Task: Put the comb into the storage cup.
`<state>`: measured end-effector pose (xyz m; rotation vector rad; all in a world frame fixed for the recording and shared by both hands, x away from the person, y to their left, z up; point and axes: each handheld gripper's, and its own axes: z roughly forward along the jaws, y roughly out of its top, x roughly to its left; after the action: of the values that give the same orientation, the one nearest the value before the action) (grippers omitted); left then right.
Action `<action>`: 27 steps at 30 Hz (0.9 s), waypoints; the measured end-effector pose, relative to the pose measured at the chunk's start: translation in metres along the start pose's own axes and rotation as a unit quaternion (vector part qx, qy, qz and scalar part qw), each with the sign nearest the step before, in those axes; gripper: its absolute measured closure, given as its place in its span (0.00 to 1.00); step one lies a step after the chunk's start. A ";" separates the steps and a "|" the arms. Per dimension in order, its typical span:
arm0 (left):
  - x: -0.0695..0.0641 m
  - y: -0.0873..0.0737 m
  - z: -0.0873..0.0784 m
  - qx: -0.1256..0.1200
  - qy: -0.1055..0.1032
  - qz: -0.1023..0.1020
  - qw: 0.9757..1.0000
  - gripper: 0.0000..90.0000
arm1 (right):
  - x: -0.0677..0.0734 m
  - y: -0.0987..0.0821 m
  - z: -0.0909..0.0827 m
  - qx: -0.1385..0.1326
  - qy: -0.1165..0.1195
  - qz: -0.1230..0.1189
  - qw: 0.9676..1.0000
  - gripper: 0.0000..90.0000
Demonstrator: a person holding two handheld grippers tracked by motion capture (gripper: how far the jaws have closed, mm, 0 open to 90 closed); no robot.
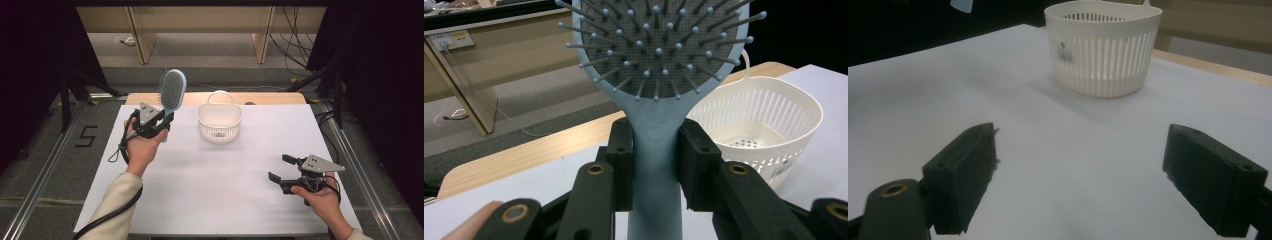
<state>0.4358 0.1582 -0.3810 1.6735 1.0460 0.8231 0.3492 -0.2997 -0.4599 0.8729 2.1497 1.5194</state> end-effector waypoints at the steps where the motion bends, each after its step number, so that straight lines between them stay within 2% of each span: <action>1: 0.000 0.000 0.000 0.000 -0.001 -0.002 1.000 0.78 | 0.000 0.000 0.000 0.000 0.000 0.000 1.000 0.17; 27: -0.009 0.006 0.009 -0.006 -0.014 0.001 1.000 0.78 | 0.000 0.000 0.000 0.001 -0.001 0.000 1.000 0.17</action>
<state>0.4415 0.1458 -0.3787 1.6706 1.0188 0.8044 0.3491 -0.2997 -0.4601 0.8743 2.1508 1.5167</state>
